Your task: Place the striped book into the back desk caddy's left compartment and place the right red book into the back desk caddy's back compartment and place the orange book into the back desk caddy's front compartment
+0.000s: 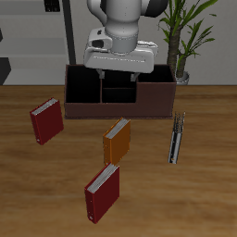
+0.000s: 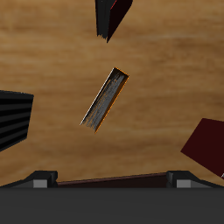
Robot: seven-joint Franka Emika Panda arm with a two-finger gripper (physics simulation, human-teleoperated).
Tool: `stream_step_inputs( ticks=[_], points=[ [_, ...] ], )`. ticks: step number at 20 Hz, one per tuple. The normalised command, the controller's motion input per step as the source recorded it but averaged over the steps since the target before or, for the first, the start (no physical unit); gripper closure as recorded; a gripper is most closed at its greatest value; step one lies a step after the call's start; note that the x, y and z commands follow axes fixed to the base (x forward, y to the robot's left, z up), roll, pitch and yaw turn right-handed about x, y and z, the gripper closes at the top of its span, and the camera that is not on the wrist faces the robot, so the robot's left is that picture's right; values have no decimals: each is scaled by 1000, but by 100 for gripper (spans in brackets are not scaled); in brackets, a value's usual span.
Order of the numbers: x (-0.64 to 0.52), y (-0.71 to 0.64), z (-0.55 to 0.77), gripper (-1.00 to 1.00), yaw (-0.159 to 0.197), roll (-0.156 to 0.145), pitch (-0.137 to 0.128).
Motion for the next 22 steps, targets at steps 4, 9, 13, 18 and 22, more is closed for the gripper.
stream_step_inputs(
  ticks=[4,9,13,18,22],
  points=[
    [-99,290,-26,-100,17,-23,-32],
    [-169,536,25,-100,1,15,-29],
    [-28,344,34,-100,-28,2,-12],
    [126,497,78,-100,-27,18,-40],
    [269,469,-89,-100,-38,-22,-23]
  ],
)
